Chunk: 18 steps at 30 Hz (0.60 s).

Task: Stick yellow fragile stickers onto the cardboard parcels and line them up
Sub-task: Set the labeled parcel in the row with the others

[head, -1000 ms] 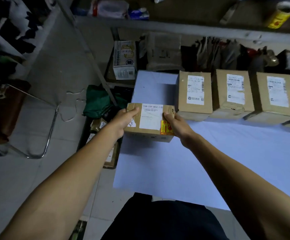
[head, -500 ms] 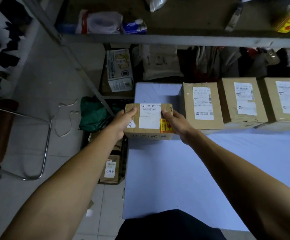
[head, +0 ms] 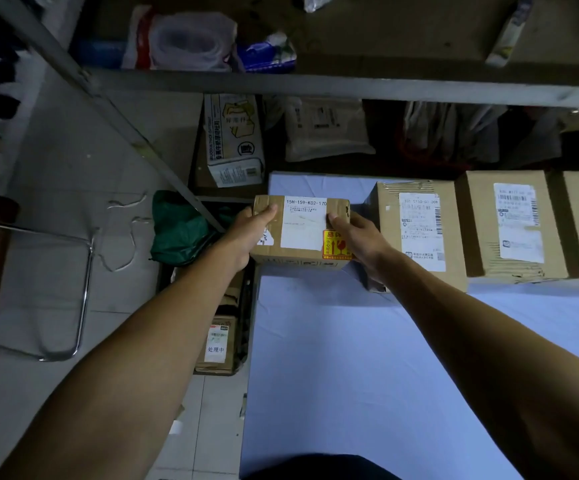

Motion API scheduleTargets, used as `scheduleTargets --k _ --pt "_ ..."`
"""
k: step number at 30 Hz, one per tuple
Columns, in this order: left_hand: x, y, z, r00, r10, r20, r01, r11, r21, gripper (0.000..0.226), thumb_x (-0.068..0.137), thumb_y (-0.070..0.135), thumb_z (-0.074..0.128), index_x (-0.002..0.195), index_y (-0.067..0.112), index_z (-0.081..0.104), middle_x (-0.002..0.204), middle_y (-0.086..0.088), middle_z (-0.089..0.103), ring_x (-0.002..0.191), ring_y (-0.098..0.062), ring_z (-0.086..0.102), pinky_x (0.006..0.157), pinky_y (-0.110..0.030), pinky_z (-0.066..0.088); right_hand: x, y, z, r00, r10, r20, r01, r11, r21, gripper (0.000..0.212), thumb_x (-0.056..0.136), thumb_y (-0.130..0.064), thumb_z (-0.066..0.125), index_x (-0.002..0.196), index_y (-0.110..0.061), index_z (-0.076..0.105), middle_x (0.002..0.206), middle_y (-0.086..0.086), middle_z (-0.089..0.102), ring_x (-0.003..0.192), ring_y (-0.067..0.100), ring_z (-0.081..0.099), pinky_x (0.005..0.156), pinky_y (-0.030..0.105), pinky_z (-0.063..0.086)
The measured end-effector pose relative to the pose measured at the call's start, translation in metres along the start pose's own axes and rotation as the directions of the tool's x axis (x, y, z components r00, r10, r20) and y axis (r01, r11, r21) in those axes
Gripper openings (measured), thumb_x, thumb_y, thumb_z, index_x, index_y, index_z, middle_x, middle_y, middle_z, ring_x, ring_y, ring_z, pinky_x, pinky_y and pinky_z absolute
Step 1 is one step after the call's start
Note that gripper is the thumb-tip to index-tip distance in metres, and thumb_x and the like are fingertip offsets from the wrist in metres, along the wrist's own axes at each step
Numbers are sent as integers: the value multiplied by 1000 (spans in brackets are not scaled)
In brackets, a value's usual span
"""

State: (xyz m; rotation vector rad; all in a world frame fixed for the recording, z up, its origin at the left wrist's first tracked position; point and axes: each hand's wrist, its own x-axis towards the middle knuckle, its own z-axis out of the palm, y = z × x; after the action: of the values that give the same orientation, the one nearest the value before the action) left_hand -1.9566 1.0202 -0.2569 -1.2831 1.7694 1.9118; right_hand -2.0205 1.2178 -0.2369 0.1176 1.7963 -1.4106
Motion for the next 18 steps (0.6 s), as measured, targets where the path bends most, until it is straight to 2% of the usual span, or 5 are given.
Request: scheduleTargets --k 5,10,12,15,18 --pt "7 -1 1 999 15 -28 -13 998 56 27 96 44 58 107 20 58 99 1 67 97 -21 63 88 -34 47 7 1 0 1000 2 -5 -2 1000 -2 27 102 -34 49 125 -20 55 104 5 70 92 18 69 75 27 54" --pt "-3 0 2 991 107 -80 -92 981 172 37 97 45 55 123 17 55 108 3 63 92 -12 59 77 -29 43 6 -3 1 998 10 -59 -18 989 -149 31 101 -40 50 124 -19 55 104 4 71 93 20 69 88 37 56" --pt "-6 4 2 978 184 -103 -148 948 282 48 96 43 57 135 16 50 126 -4 62 110 -23 61 84 -32 49 -1 -9 0 994 -53 -92 21 948 -317 41 100 -41 49 133 -16 54 115 5 70 97 20 69 87 33 54" --pt "-15 17 5 938 319 -133 -193 804 563 73 95 38 59 155 16 24 156 -12 36 140 -33 39 111 -46 39 -21 -18 -11 960 -255 -118 140 797 -587 55 102 -38 48 149 -12 39 144 12 52 123 28 57 99 36 48" --pt "-36 29 16 853 521 28 -336 507 794 72 97 35 56 156 14 20 164 -11 18 150 -30 16 121 -43 22 -47 -17 -29 897 -437 -66 226 583 -780 56 101 -36 50 150 -12 38 152 11 44 137 28 43 109 38 36"
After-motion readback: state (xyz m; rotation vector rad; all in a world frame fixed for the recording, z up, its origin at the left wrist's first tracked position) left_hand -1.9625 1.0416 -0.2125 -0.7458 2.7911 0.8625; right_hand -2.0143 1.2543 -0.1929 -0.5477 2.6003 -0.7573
